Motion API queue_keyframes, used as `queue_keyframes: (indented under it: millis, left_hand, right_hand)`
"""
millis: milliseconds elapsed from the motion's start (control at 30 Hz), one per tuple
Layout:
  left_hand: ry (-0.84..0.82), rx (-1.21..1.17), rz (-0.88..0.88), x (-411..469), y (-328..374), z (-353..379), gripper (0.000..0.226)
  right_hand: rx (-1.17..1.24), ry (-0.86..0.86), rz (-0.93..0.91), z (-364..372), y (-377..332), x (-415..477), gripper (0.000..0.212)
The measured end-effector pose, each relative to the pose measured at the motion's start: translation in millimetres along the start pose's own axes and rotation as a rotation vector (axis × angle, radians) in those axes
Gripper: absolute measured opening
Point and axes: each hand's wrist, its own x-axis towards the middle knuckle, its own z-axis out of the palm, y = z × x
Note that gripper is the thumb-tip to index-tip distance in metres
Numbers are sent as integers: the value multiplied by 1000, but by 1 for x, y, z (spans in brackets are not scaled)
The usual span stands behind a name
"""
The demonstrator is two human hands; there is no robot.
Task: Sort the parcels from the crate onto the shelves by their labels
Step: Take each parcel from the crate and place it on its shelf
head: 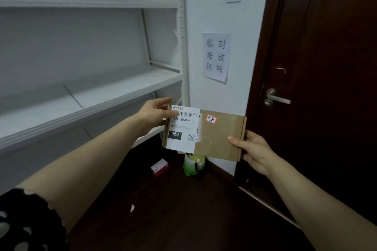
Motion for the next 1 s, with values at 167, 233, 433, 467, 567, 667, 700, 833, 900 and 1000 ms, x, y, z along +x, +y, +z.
queue_keyframes:
  millis: [167, 233, 433, 467, 567, 667, 700, 833, 900, 1000]
  left_hand:
    - [95, -26, -6, -6, -1, -97, 51]
    - [173, -32, 6, -14, -4, -143, 50]
    - [437, 5, -5, -50, -21, -280, 51]
    - [487, 3, -4, -57, -24, -301, 51]
    - [627, 5, 2, -82, -31, -357, 59]
    - [758, 114, 20, -107, -38, -402, 70]
    - [802, 150, 18, -113, -40, -414, 70]
    - [1005, 265, 0, -132, -50, -463, 67]
    - [1090, 297, 4, -138, -55, -484, 64]
    - [1192, 347, -25, -141, -59, -514, 60]
  right_hand:
    - [-64, -140, -30, 98, -12, 38, 48]
    - [-104, -215, -40, 146, -12, 55, 50]
    - [-171, -464, -72, 303, 6, 90, 44]
    - [-176, -509, -77, 329, 10, 92, 45]
    - [-203, -619, -92, 402, 23, 103, 51]
    - [-206, -706, -89, 473, 34, 109, 53]
    - [-209, -727, -93, 493, 37, 111, 55]
    - [-213, -846, -134, 572, 54, 118, 57]
    - [-220, -891, -156, 608, 65, 123, 59]
    - [-243, -947, -180, 655, 77, 132, 59]
